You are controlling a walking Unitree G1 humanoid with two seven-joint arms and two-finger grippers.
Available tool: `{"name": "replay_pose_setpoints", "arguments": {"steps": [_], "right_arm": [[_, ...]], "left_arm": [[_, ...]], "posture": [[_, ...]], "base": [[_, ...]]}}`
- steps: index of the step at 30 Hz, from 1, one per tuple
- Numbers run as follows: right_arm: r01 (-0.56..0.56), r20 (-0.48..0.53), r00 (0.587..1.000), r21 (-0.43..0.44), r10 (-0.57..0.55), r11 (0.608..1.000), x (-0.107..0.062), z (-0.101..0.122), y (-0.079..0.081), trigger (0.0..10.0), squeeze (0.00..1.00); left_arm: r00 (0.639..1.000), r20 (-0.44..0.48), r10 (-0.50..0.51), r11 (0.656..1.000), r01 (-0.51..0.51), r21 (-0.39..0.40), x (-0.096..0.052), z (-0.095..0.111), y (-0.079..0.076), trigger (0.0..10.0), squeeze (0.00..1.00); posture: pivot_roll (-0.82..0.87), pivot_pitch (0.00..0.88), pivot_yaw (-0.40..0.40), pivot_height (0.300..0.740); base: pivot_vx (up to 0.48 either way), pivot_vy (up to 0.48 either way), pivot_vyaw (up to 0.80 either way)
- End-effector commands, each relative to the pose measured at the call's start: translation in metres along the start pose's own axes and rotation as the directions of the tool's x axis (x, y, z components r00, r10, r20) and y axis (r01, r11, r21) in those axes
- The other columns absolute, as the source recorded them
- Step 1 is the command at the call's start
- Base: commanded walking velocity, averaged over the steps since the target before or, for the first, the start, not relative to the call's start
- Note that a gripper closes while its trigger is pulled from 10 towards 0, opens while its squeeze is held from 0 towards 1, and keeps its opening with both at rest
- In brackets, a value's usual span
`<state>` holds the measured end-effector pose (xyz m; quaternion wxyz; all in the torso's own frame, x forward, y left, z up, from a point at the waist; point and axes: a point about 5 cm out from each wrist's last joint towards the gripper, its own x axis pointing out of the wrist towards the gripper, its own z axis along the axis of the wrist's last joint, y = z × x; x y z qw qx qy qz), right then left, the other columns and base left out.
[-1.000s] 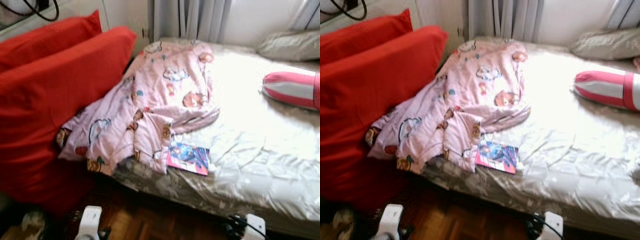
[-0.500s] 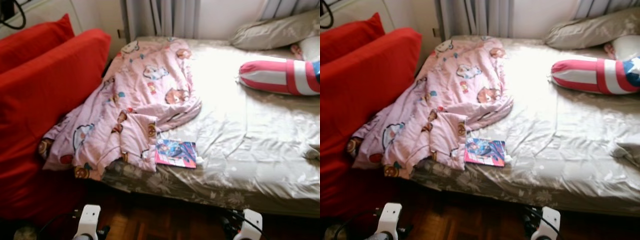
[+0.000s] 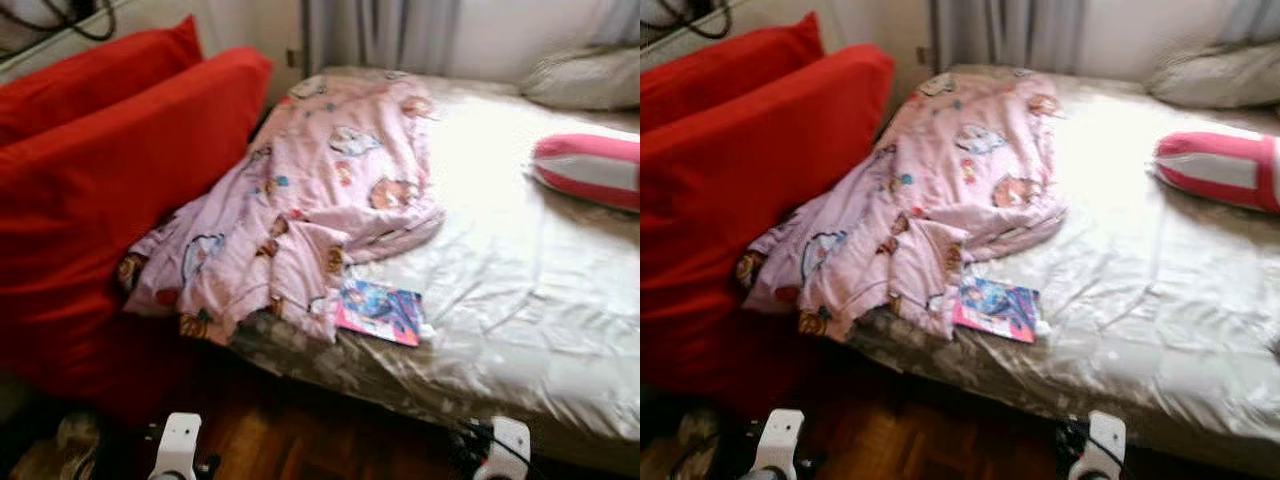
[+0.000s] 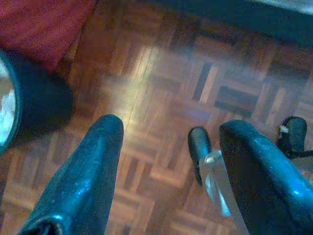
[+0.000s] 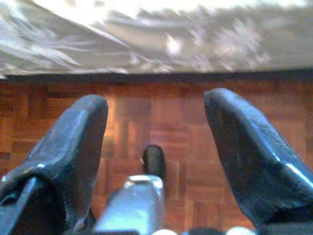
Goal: Clean up the room
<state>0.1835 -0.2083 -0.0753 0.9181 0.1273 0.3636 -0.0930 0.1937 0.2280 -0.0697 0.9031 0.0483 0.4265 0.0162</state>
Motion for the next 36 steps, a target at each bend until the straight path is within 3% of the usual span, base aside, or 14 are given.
{"name": "replay_pose_setpoints", "arguments": {"steps": [1,15,20,24,27,29,30,32,36], "right_arm": [[-0.003,-0.016,1.0,0.028,0.004,1.0,-0.001,-0.005,0.001,10.0,0.0],[-0.009,-0.031,0.999,-0.015,0.009,1.0,-0.001,-0.004,0.0,10.0,0.0],[-0.024,0.004,1.0,-0.026,0.024,0.999,0.001,0.003,0.003,10.0,0.0],[-0.042,0.075,0.996,-0.046,0.045,0.998,0.005,0.018,0.008,10.0,0.0],[-0.074,0.209,0.974,-0.082,0.09,0.994,0.007,0.041,0.017,10.0,0.0],[-0.074,0.299,0.948,-0.115,0.105,0.991,0.007,0.056,0.022,10.0,0.0],[-0.074,0.299,0.948,-0.115,0.105,0.991,0.007,0.056,0.022,10.0,0.0],[-0.097,0.38,0.913,-0.142,0.144,0.985,0.004,0.066,0.03,10.0,0.0],[-0.121,0.455,0.872,-0.151,0.178,0.981,-0.001,0.075,0.036,10.0,0.0]], "left_arm": [[1.0,-0.021,-0.003,1.0,0.003,-0.01,0.0,-0.004,0.0,10.0,0.0],[1.0,-0.016,-0.01,1.0,0.01,-0.021,0.0,-0.004,-0.005,10.0,0.0],[0.999,0.035,-0.015,0.999,0.017,-0.051,0.001,0.004,-0.007,10.0,0.0],[0.992,0.127,-0.023,0.997,0.032,-0.07,0.003,0.022,-0.009,10.0,0.0],[0.957,0.288,-0.04,0.995,0.066,-0.08,0.004,0.055,-0.011,10.0,0.0],[0.914,0.4,-0.063,0.997,0.076,-0.019,0.001,0.076,-0.01,10.0,0.0],[0.914,0.4,-0.063,0.997,0.076,-0.019,0.001,0.076,-0.01,10.0,0.0],[0.862,0.504,-0.047,0.997,0.068,-0.024,-0.005,0.094,-0.005,10.0,0.0],[0.783,0.62,-0.047,0.997,0.077,-0.021,-0.015,0.114,0.0,10.0,0.0]], "posture": [[0.03,0.119,0.016,0.74],[0.03,0.109,-0.001,0.74],[0.03,0.106,-0.003,0.74],[0.03,0.102,-0.005,0.74],[0.02,0.092,-0.005,0.74],[0.02,0.088,-0.004,0.74],[0.02,0.088,-0.004,0.74],[0.02,0.082,-0.004,0.74],[0.01,0.074,0.001,0.74]], "base": [[0.311,0.0,0.0],[0.313,0.0,0.0],[0.0,0.0,0.0],[0.0,0.0,0.0],[0.0,0.0,0.0],[0.0,0.0,0.0],[0.0,0.0,0.0],[0.0,0.0,0.0],[0.0,0.0,0.0]]}}
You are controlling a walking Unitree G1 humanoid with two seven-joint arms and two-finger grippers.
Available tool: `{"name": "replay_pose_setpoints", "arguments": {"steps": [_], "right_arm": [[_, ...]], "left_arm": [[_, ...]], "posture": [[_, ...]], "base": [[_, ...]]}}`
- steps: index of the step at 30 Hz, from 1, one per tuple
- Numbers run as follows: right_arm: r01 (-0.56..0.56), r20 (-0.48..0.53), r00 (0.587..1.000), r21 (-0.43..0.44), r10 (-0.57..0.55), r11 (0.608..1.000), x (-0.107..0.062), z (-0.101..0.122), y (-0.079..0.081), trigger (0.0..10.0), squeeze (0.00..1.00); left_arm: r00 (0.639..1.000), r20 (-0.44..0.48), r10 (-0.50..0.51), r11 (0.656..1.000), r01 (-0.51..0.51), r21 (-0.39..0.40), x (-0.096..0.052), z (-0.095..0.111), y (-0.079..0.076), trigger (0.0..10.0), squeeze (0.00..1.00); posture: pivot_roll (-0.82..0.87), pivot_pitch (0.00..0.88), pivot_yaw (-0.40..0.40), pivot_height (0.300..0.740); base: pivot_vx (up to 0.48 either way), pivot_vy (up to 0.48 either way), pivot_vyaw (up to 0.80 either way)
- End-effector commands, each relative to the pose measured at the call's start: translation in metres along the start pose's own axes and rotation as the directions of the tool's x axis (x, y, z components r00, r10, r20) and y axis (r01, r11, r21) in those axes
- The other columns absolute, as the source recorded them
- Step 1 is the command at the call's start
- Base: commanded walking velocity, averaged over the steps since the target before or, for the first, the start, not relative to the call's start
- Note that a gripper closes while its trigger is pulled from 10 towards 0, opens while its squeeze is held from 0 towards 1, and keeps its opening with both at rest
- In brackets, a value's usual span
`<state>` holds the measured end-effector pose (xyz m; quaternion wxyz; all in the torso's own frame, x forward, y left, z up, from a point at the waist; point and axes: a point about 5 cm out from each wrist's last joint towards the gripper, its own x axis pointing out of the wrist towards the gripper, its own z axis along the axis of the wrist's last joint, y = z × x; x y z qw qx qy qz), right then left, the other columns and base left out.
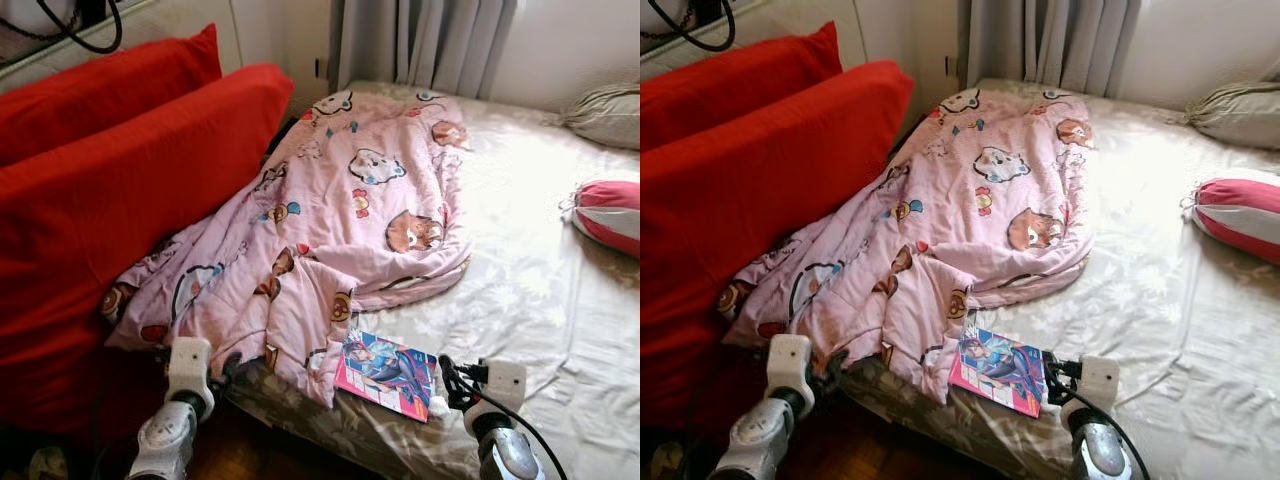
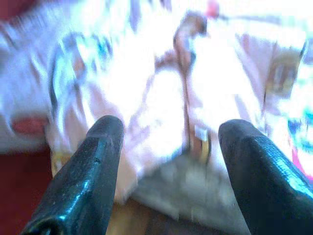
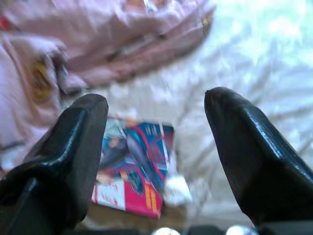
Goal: Clean up the room
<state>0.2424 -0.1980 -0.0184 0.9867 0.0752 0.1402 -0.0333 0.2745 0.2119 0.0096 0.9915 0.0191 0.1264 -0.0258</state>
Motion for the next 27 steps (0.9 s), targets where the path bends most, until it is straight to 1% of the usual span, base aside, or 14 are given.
{"name": "replay_pose_setpoints", "arguments": {"steps": [1,2,3,5,7,8,9,10,12,14,17,18,24,27], "right_arm": [[-0.013,0.028,1.0,-0.003,0.013,1.0,-0.002,0.002,0.002,10.0,0.0],[-0.025,0.064,0.998,-0.004,0.025,1.0,-0.004,0.005,0.004,10.0,0.0],[-0.028,0.088,0.996,-0.01,0.029,1.0,-0.006,0.007,0.006,10.0,0.0],[-0.031,0.101,0.994,-0.013,0.032,0.999,-0.008,0.007,0.007,10.0,0.0],[-0.029,0.1,0.994,-0.014,0.03,0.999,-0.008,0.007,0.007,10.0,0.0],[-0.005,0.08,0.997,-0.006,0.006,1.0,-0.009,0.004,0.007,10.0,0.0],[0.007,0.065,0.998,0.002,-0.007,1.0,-0.008,0.002,0.006,10.0,0.0],[0.025,0.041,0.999,-0.006,-0.025,1.0,-0.009,-0.001,0.005,10.0,0.0],[0.036,0.029,0.999,-0.02,-0.035,0.999,-0.009,-0.002,0.003,10.0,0.0],[0.063,0.021,0.998,0.001,-0.063,0.998,-0.01,-0.001,-0.001,10.0,0.0],[0.074,0.004,0.997,-0.002,-0.074,0.997,-0.009,-0.003,-0.003,10.0,0.0],[0.074,0.004,0.997,-0.002,-0.074,0.997,-0.009,-0.003,-0.003,10.0,0.0],[0.072,0.004,0.997,-0.006,-0.072,0.997,-0.007,-0.001,-0.002,10.0,0.0],[0.075,0.016,0.997,0.004,-0.075,0.997,-0.007,0.0,-0.002,10.0,0.0]], "left_arm": [[0.999,0.037,0.011,1.0,-0.011,-0.006,-0.004,0.003,0.007,10.0,0.0],[0.996,0.086,-0.002,1.0,0.003,-0.001,-0.005,0.011,0.007,10.0,0.0],[0.993,0.114,-0.012,1.0,0.013,-0.006,-0.005,0.016,0.006,10.0,0.0],[0.991,0.129,-0.027,1.0,0.029,-0.009,-0.005,0.017,0.004,10.0,0.0],[0.991,0.127,-0.04,0.999,0.041,-0.007,-0.004,0.017,0.002,10.0,0.0],[0.991,0.119,-0.061,0.998,0.06,0.015,-0.002,0.017,-0.001,10.0,0.0],[0.991,0.118,-0.064,0.998,0.062,0.017,-0.002,0.018,-0.002,10.0,0.0],[0.991,0.121,-0.062,0.998,0.061,0.012,-0.001,0.02,-0.002,10.0,0.0],[0.99,0.128,-0.059,0.998,0.059,0.005,0.0,0.022,-0.003,10.0,0.0],[0.989,0.136,-0.054,0.998,0.056,-0.009,-0.001,0.024,-0.004,10.0,0.0],[0.991,0.129,-0.045,0.999,0.048,-0.017,0.0,0.024,-0.003,10.0,0.0],[0.991,0.129,-0.045,0.999,0.048,-0.017,0.0,0.024,-0.003,10.0,0.0],[0.991,0.129,-0.035,0.999,0.038,-0.02,0.002,0.027,-0.002,10.0,0.0],[0.991,0.129,-0.031,0.999,0.034,-0.022,0.003,0.028,-0.001,10.0,0.0]], "posture": [[0.01,0.074,0.001,0.74],[0.01,0.068,0.004,0.74],[0.01,0.065,0.005,0.74],[0.01,0.062,0.005,0.74],[0.01,0.059,0.004,0.74],[0.01,0.056,0.005,0.74],[0.01,0.056,0.005,0.74],[0.01,0.053,0.006,0.74],[0.01,0.048,0.007,0.74],[0.01,0.048,0.005,0.725],[0.0,0.064,0.0,0.7],[0.0,0.064,0.0,0.7],[0.01,0.084,-0.011,0.665],[0.01,0.089,-0.015,0.665]], "base": [[0.0,0.0,0.0],[0.0,0.0,0.0],[0.0,0.0,0.0],[0.0,0.0,0.0],[0.0,0.0,0.0],[0.0,0.0,0.0],[0.0,0.0,0.0],[0.0,0.0,0.0],[0.0,0.0,0.0],[0.0,0.0,0.0],[0.0,0.0,0.0],[0.0,0.0,0.0],[0.0,0.0,0.0],[0.0,0.0,0.0]]}}
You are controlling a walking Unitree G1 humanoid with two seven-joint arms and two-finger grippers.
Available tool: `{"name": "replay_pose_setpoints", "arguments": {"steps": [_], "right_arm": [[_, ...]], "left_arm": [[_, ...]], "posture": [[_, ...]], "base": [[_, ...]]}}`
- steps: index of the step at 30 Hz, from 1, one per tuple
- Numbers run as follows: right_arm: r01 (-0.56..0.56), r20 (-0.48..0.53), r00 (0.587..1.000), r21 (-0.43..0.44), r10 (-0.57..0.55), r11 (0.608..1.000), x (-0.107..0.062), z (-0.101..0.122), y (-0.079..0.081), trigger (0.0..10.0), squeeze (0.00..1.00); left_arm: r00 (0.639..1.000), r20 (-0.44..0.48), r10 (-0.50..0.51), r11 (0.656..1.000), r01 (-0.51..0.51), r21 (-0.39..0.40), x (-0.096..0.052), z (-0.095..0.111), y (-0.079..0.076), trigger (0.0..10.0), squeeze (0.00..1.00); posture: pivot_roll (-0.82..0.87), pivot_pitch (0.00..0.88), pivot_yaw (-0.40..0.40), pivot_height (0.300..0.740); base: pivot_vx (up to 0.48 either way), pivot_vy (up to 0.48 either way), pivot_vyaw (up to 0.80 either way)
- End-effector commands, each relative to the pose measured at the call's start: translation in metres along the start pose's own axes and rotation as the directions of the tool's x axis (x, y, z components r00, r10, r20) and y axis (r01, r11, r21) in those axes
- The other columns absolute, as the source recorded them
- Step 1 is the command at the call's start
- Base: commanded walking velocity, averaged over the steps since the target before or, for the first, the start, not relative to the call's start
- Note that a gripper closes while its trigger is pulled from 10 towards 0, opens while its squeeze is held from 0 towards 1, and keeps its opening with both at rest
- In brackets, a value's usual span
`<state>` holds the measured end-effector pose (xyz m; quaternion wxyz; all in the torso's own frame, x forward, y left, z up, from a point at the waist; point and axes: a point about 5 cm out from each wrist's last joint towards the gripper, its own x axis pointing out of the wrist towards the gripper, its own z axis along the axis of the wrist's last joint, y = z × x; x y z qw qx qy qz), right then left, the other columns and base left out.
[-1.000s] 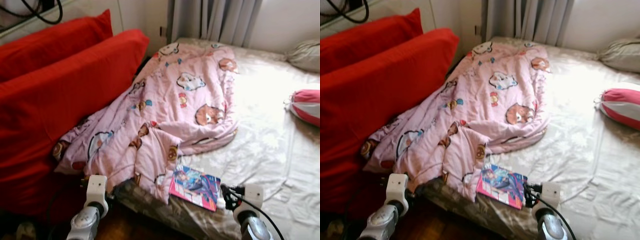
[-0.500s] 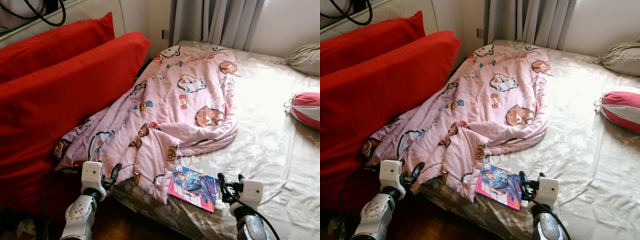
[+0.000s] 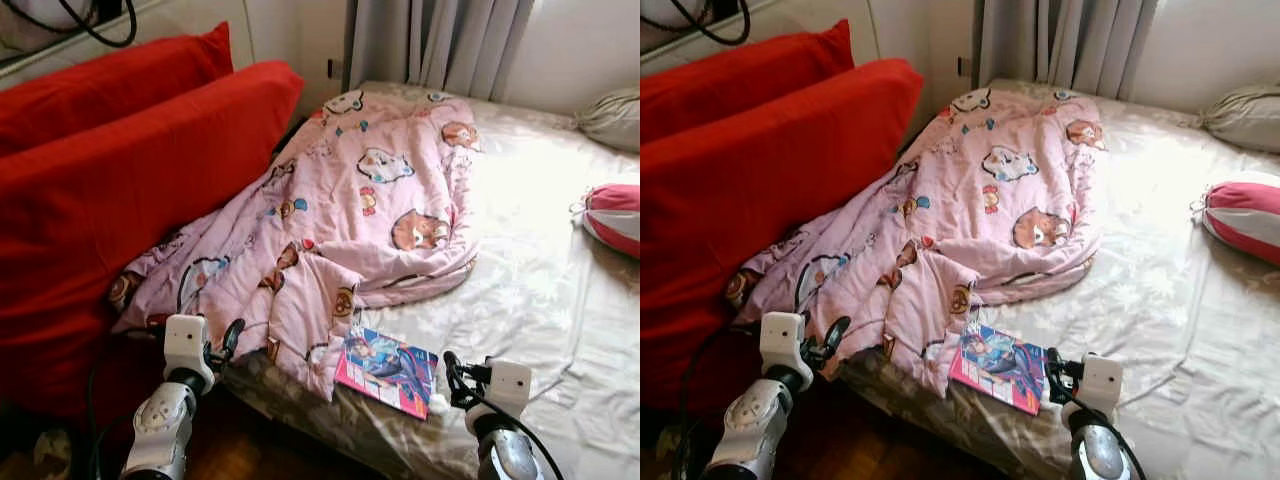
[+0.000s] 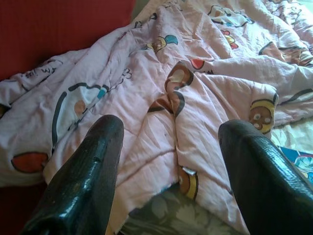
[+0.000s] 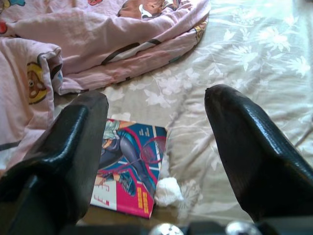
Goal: Clean up the room
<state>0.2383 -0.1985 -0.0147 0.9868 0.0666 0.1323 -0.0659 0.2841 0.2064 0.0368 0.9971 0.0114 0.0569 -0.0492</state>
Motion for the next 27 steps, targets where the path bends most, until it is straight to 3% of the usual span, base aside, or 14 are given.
{"name": "replay_pose_setpoints", "arguments": {"steps": [1,6,20,27], "right_arm": [[0.009,-0.011,1.0,0.006,-0.009,1.0,-0.001,-0.002,-0.001,10.0,0.0],[0.002,-0.023,1.0,0.006,-0.002,1.0,0.001,-0.002,-0.001,10.0,0.0],[-0.026,-0.096,0.995,-0.004,0.025,1.0,0.005,-0.007,0.004,10.0,0.0],[-0.031,-0.066,0.997,0.011,0.031,0.999,0.005,-0.005,0.006,10.0,0.0]], "left_arm": [[1.0,-0.014,0.013,1.0,-0.014,-0.014,0.001,0.001,0.003,10.0,0.0],[1.0,-0.011,0.018,0.999,-0.018,0.028,0.004,0.006,0.01,10.0,0.0],[1.0,-0.031,0.001,1.0,-0.001,-0.021,0.014,0.007,0.001,10.0,0.0],[0.999,-0.034,0.005,1.0,-0.005,-0.023,0.015,0.008,0.004,10.0,0.0]], "posture": [[0.01,0.092,-0.015,0.665],[0.01,0.1,-0.018,0.665],[0.01,0.121,-0.02,0.66],[0.01,0.129,-0.019,0.636]], "base": [[0.0,0.0,0.0],[0.0,0.0,0.0],[0.0,0.0,0.0],[0.0,0.0,0.0]]}}
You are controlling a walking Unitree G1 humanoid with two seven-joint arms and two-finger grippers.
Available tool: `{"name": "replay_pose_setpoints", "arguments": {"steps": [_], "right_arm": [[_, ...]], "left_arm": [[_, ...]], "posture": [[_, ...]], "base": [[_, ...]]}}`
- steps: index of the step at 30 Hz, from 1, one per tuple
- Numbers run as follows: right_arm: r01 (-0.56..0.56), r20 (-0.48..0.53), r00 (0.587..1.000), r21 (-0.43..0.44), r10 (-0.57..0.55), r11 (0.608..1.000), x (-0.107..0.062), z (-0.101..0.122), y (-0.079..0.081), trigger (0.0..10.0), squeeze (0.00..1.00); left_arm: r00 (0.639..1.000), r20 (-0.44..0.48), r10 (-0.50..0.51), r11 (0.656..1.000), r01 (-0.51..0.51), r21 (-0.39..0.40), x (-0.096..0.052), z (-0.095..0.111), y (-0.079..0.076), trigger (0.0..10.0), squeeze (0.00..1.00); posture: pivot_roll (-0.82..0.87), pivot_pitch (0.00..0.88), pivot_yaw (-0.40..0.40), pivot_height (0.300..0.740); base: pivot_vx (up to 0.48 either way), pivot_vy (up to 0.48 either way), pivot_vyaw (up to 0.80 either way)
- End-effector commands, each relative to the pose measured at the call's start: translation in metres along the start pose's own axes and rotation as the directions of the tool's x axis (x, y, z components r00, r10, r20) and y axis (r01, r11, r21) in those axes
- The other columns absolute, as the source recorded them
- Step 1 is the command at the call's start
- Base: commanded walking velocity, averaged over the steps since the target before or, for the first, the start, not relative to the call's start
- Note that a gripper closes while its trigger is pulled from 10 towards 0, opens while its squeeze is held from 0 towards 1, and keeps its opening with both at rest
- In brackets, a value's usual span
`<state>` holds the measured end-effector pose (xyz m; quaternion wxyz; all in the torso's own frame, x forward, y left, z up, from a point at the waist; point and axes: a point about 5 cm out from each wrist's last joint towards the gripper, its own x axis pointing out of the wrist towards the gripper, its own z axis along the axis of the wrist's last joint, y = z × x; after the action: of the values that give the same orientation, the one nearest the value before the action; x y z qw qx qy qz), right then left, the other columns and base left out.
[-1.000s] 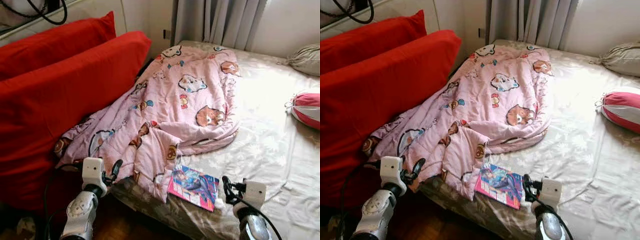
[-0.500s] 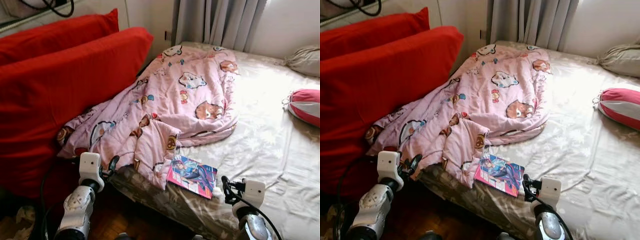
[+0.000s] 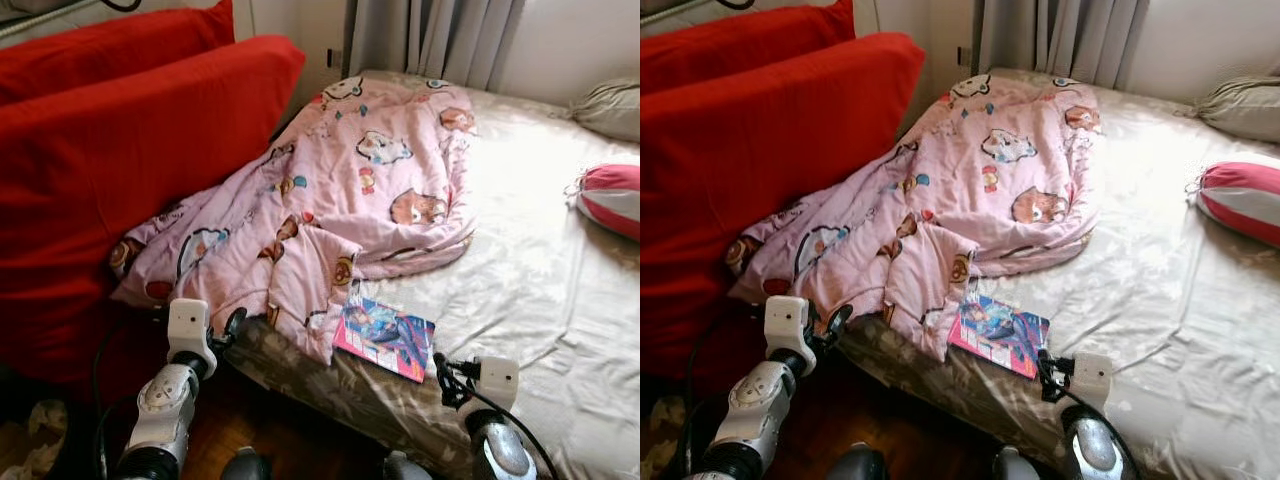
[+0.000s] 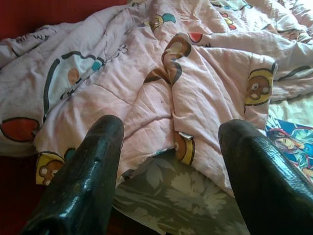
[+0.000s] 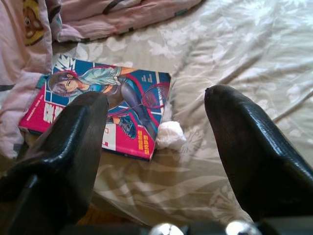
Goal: Clean up the room
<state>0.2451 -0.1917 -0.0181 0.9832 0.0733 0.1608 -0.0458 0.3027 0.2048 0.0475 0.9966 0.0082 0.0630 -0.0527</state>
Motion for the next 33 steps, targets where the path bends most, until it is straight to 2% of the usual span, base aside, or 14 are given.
{"name": "replay_pose_setpoints", "arguments": {"steps": [1,12,21,28,31,33], "right_arm": [[0.005,-0.007,1.0,0.005,-0.005,1.0,-0.001,-0.002,-0.001,10.0,0.0],[-0.004,-0.008,1.0,0.016,0.004,1.0,0.002,0.001,-0.002,10.0,0.0],[-0.069,-0.021,0.997,0.016,0.07,0.997,0.002,-0.001,0.005,10.0,0.0],[-0.087,-0.017,0.996,-0.016,0.087,0.996,0.002,-0.001,0.006,10.0,0.0],[-0.132,-0.018,0.991,-0.053,0.131,0.99,0.002,0.0,0.011,10.0,0.0],[-0.122,-0.024,0.992,-0.019,0.121,0.992,0.003,-0.001,0.01,10.0,0.0]], "left_arm": [[0.999,-0.031,0.009,1.0,-0.01,-0.023,-0.002,-0.006,0.003,10.0,0.0],[0.998,-0.069,-0.005,1.0,0.003,-0.03,-0.004,-0.013,0.002,10.0,0.0],[0.995,-0.1,-0.02,0.999,0.017,-0.038,-0.004,-0.019,-0.003,10.0,0.0],[0.995,-0.099,-0.027,0.999,0.022,-0.045,-0.004,-0.02,-0.006,10.0,0.0],[0.995,-0.099,-0.026,0.999,0.021,-0.047,-0.004,-0.02,-0.006,10.0,0.0],[0.995,-0.101,-0.027,0.999,0.022,-0.047,-0.004,-0.02,-0.006,10.0,0.0]], "posture": [[0.01,0.129,-0.019,0.636],[0.02,0.141,-0.018,0.636],[0.02,0.139,-0.023,0.636],[0.02,0.138,-0.024,0.636],[0.02,0.135,-0.023,0.636],[0.02,0.132,-0.024,0.636]], "base": [[0.0,0.0,0.0],[0.0,0.0,0.0],[0.0,0.0,0.0],[0.0,0.0,0.0],[0.16,0.0,0.8],[0.249,0.0,0.0]]}}
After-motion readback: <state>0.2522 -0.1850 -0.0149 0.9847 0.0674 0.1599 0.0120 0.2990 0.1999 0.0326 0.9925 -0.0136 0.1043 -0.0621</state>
